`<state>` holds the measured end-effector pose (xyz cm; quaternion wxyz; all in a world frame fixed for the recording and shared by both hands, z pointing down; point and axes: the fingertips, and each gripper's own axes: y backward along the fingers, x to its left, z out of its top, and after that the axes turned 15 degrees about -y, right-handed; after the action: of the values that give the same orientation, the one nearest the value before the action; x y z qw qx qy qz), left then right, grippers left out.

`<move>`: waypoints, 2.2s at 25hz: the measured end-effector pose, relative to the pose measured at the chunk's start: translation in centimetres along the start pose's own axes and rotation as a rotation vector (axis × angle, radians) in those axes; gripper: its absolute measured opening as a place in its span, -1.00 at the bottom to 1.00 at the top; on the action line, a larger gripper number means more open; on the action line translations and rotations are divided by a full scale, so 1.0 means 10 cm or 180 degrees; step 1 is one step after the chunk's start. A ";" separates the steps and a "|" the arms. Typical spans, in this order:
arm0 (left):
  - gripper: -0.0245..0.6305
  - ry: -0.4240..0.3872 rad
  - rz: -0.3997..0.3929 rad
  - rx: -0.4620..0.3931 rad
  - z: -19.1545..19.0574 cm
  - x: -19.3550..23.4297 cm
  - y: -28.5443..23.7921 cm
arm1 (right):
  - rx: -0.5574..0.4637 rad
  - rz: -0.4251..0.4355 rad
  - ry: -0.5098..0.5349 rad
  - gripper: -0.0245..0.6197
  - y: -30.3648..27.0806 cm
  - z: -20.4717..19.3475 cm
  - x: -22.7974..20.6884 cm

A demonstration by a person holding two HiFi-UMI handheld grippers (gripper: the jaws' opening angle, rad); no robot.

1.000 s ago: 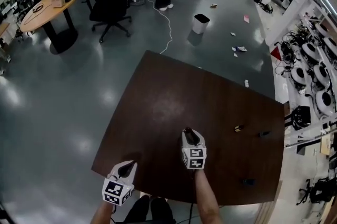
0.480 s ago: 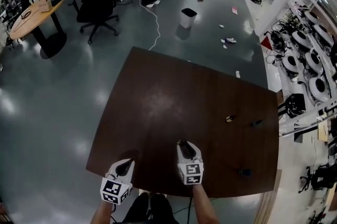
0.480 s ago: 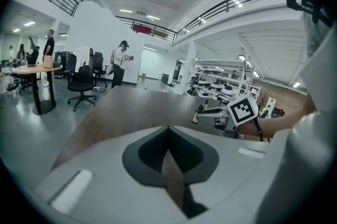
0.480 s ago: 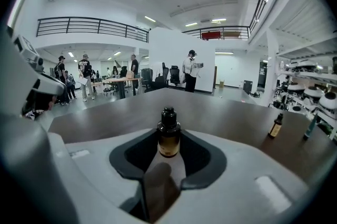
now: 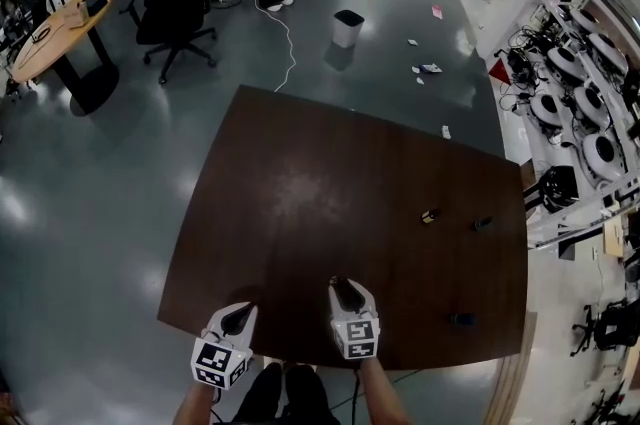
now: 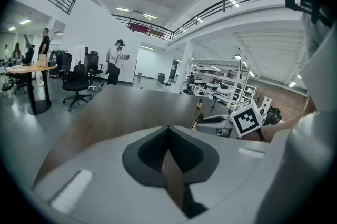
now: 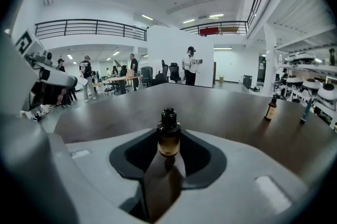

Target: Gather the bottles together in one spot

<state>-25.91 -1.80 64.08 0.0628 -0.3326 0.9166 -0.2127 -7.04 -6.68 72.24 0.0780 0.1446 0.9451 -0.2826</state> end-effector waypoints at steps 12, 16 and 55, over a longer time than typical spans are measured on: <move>-0.93 -0.0002 0.0011 0.0017 -0.02 -0.02 0.01 | 0.0054 0.0001 -0.0008 -0.51 -0.07 -0.12 -0.02; -0.93 0.0004 0.0019 0.0034 -0.04 0.00 0.01 | 0.0040 0.0019 -0.0003 -0.51 -0.08 -0.12 0.02; -0.93 -0.0477 -0.0788 -0.0524 1.06 -0.80 -0.01 | -0.0852 -0.0519 -0.0441 -0.92 1.55 0.84 0.19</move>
<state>-16.96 -0.50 54.38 0.0768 -0.4619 0.8757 -0.1176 -3.38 1.44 56.96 0.1383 0.0359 0.9752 -0.1689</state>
